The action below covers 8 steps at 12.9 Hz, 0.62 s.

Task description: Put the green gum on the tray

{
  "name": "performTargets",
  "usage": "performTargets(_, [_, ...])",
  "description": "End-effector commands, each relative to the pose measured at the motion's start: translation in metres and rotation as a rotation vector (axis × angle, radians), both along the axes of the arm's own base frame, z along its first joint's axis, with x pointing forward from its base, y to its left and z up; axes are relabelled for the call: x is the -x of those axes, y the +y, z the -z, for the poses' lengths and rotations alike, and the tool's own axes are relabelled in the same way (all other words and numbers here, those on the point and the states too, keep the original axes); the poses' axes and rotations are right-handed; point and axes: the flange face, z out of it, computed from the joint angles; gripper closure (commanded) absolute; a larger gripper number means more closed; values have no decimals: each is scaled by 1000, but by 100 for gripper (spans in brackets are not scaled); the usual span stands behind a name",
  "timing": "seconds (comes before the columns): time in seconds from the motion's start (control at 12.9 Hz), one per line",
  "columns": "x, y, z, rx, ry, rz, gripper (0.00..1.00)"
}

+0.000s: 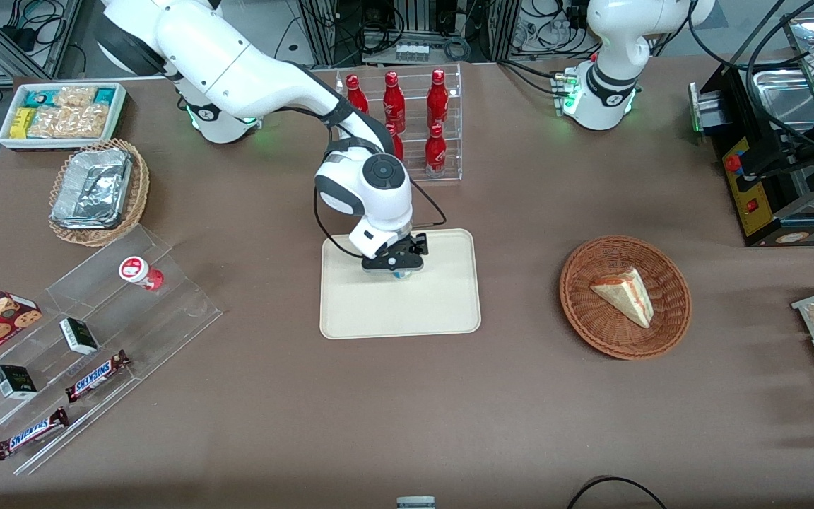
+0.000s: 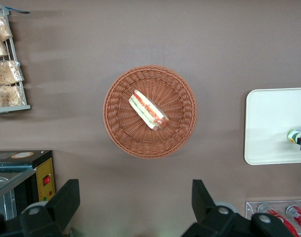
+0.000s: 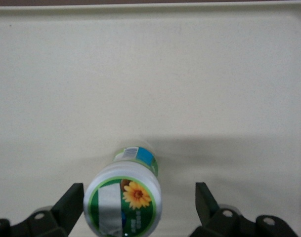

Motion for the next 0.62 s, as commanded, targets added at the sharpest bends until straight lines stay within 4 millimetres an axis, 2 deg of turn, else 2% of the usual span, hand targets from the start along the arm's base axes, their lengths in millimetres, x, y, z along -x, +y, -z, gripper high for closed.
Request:
performTargets(0.0, [-6,-5,-22,-1,-40,12,0])
performTargets(0.31, [-15,-33,-95,53,-50,18,0])
performTargets(0.47, [-30,-66,-130,31,37,23,0])
performTargets(0.54, [-60,-263,-260,31,207,-35,0])
